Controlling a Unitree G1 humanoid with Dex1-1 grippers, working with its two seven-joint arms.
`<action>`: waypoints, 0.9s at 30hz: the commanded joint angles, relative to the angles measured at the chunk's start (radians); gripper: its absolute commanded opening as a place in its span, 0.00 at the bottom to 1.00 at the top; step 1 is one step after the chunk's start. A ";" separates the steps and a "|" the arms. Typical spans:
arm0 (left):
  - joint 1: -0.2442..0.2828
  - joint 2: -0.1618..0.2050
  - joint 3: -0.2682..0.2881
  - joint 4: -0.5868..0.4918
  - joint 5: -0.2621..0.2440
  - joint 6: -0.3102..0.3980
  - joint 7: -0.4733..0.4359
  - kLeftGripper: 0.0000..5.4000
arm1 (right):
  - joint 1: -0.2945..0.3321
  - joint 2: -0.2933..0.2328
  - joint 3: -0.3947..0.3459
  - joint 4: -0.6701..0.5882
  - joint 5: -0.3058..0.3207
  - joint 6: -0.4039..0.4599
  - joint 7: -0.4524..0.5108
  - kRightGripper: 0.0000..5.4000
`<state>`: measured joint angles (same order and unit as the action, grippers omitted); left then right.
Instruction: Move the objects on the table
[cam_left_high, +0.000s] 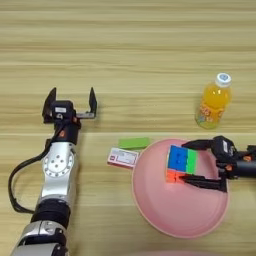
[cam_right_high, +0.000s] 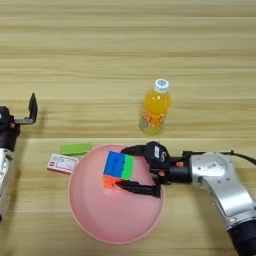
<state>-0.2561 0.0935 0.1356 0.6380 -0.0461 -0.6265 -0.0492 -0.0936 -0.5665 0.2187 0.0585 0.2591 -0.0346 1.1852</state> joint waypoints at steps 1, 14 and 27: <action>-0.009 0.002 -0.002 0.008 0.005 0.003 0.003 1.00 | -0.020 -0.001 -0.010 0.008 0.000 -0.016 0.001 0.68; -0.010 -0.002 -0.005 0.007 0.007 0.003 0.007 1.00 | -0.037 -0.001 -0.017 0.009 0.006 -0.016 0.003 0.61; 0.083 0.032 -0.161 -0.116 -0.036 0.024 -0.293 1.00 | -0.110 0.002 -0.072 -0.086 0.091 0.070 -0.006 0.61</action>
<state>-0.2243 0.1120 0.0424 0.5886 -0.0619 -0.6222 -0.2244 -0.1715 -0.5529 0.1668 0.0002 0.3310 0.0103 1.1840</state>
